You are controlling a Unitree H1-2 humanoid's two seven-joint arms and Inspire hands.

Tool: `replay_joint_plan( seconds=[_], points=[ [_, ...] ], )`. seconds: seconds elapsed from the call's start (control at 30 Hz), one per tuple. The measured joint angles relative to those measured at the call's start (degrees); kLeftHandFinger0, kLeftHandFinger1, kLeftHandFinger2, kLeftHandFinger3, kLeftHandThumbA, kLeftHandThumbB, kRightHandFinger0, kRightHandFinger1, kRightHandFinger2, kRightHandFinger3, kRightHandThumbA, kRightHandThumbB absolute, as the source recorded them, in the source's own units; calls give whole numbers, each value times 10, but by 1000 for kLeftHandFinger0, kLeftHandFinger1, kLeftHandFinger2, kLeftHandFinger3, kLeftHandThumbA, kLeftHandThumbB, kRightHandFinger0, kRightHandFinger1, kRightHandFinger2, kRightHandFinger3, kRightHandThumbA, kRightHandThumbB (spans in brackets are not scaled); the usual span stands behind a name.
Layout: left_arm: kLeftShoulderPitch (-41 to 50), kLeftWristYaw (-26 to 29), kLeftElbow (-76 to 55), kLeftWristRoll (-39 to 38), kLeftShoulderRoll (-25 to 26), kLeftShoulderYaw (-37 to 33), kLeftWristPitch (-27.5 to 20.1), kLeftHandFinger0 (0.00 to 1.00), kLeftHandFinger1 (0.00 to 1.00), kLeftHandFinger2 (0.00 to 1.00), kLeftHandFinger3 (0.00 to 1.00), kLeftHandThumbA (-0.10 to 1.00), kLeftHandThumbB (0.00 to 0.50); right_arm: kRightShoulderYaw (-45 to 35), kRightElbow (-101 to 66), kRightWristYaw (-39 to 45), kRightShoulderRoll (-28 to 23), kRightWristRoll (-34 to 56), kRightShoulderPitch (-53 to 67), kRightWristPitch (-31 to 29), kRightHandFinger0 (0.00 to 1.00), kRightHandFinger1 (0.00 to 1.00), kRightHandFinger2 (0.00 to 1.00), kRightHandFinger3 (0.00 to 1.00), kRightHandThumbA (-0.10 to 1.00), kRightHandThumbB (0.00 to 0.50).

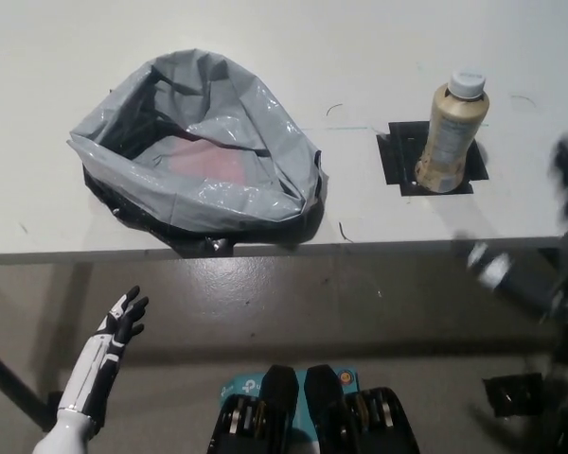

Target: Use the right hand to pick up a bottle of protein shake and place it into a plastic bag on the left side

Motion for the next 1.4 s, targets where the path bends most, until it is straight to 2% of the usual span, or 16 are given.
replay_joint_plan(
  seconds=[0.1,0.33,0.4,0.5,0.53,0.6,0.63,0.67,0.73,0.8,0.87,0.93,1.03,1.13,1.27,1.4],
  points=[
    [1,-3,-1,0,0,0,-5,1000,1000,1000,1000,1000,152,-19,17,-6,-10,2,-51,4,1000,1000,1000,1000,1000,388],
    [11,-8,-2,-3,0,0,-10,1000,1000,1000,1000,1000,151,-45,140,-13,-21,31,-128,16,1000,1000,1000,1000,1000,429],
    [13,-9,-2,-4,-1,0,-10,1000,1000,1000,1000,1000,161,-55,182,-12,-25,51,-154,22,1000,1000,1000,1000,1000,431],
    [16,-11,-2,-6,-1,0,-10,1000,1000,1000,1000,1000,148,-62,239,-10,-30,71,-189,36,1000,1000,1000,1000,1000,385],
    [17,-12,-2,-7,-1,0,-11,1000,1000,1000,1000,1000,145,-63,255,-10,-32,76,-198,41,1000,1000,1000,1000,1000,349],
    [17,-13,-2,-9,-1,0,-12,1000,1000,1000,1000,1000,137,-64,296,-9,-35,85,-220,50,1000,1000,1000,1000,1000,346],
    [17,-14,-2,-9,-1,0,-13,1000,1000,1000,1000,1000,139,-64,318,-6,-37,93,-231,57,1000,1000,1000,1000,1000,372],
    [17,-14,-2,-9,-1,0,-13,1000,1000,1000,1000,1000,149,-65,320,-6,-38,94,-233,58,1000,1000,1000,1000,1000,466],
    [18,-15,-2,-10,-1,0,-14,1000,1000,1000,1000,1000,156,-65,371,5,-44,112,-257,66,1000,1000,1000,1000,1000,500],
    [17,-15,-2,-10,-2,0,-14,1000,1000,1000,1000,1000,168,-65,418,16,-48,124,-276,69,1000,1000,1000,1000,1000,500],
    [17,-15,-2,-10,-2,0,-14,1000,1000,1000,1000,1000,162,-65,457,27,-50,137,-293,73,1000,1000,1000,1000,1000,469],
    [17,-15,-2,-10,-2,0,-14,1000,1000,1000,1000,1000,155,-66,475,35,-50,147,-301,74,1000,1000,1000,1000,1000,406],
    [16,-15,-2,-10,-2,0,-14,1000,1000,1000,1000,1000,157,-66,493,51,-48,168,-310,75,1000,1000,1000,1000,1000,375],
    [15,-16,-2,-11,-1,0,-14,1000,1000,1000,1000,1000,158,-65,492,69,-45,184,-309,76,1000,1000,1000,1000,1000,419],
    [12,-17,-2,-16,-1,0,-14,1000,1000,1000,1000,1000,160,-61,493,87,-42,196,-308,76,1000,1000,1000,1000,1000,397],
    [10,-19,-2,-21,-1,0,-14,1000,1000,1000,1000,1000,163,-55,511,104,-41,205,-308,75,1000,1000,1000,1000,1000,423]
  ],
)
